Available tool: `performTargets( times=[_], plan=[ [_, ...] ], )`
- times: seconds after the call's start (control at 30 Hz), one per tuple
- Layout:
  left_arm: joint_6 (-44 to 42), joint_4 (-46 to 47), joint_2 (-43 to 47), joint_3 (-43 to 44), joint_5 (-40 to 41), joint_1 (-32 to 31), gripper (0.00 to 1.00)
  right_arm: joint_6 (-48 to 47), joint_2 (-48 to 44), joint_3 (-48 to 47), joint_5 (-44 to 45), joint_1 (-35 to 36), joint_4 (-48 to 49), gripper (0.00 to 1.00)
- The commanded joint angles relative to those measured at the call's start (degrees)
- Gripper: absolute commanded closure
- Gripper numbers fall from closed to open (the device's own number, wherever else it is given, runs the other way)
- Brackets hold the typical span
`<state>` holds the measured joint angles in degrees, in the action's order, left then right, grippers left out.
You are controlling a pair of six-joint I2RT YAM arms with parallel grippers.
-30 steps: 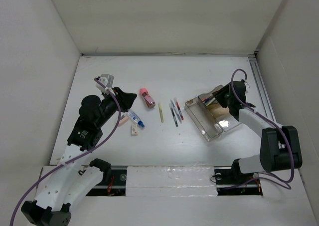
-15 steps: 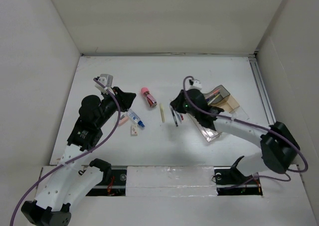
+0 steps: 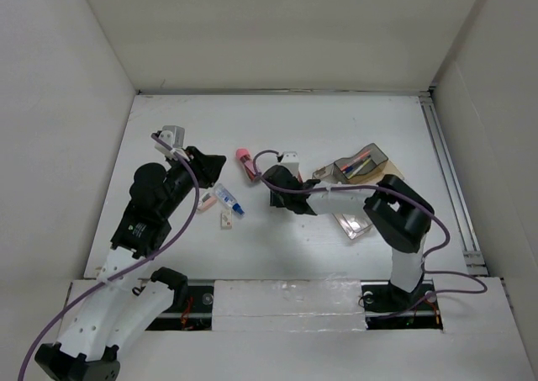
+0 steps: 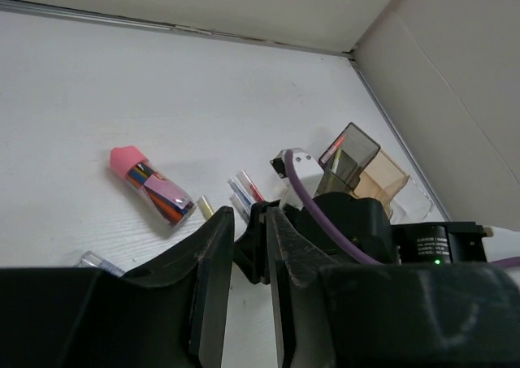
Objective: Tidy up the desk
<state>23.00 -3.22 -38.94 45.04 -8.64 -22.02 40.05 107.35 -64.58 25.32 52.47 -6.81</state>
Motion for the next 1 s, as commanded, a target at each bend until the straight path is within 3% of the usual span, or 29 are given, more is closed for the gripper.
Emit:
performTargets(
  times=[0.0, 0.17, 0.27, 0.3, 0.43, 0.57, 0.73, 0.8, 0.97],
  plan=[
    [-0.24, 2.69, 0.09, 1.9, -2.17, 0.31, 0.8, -1.64, 1.28, -3.8, 2.89, -0.08, -1.54, 0.62],
    [-0.42, 2.34, 0.0, 1.9, -2.61, 0.31, 0.8, -1.82, 3.83, -4.95, 4.21, 0.44, -1.89, 0.63],
    [-0.33, 2.52, -0.69, 1.98, -2.34, 0.31, 0.8, -1.38, 4.01, -4.42, 4.47, 0.44, -1.89, 0.86],
    [-0.42, 2.35, -0.7, 2.16, -2.86, 0.31, 0.8, -0.68, 3.92, -4.16, 4.73, 0.44, -1.89, 0.98],
    [-0.33, 2.87, -0.26, 1.72, -2.52, 0.31, 0.8, 1.16, -2.82, -1.61, 6.31, 0.44, -0.67, 1.0],
    [-0.42, 2.52, -0.97, 1.99, -3.22, 0.31, 0.8, 3.19, -13.02, 3.4, 4.14, -4.92, 4.25, 1.0],
    [-0.33, 2.35, -1.31, 2.25, -2.87, 0.31, 0.8, 7.05, -27.61, 17.52, -10.43, -20.63, 14.88, 1.0],
    [-0.42, 2.61, -0.88, 1.99, -3.39, 0.31, 0.8, 9.33, -31.56, 20.27, -11.69, -25.37, 15.95, 1.0],
    [-0.15, 2.7, -1.66, 2.25, -3.57, 0.31, 0.81, 11.8, -33.7, 25.2, -18.87, -41.37, 15.86, 1.0]
  ],
)
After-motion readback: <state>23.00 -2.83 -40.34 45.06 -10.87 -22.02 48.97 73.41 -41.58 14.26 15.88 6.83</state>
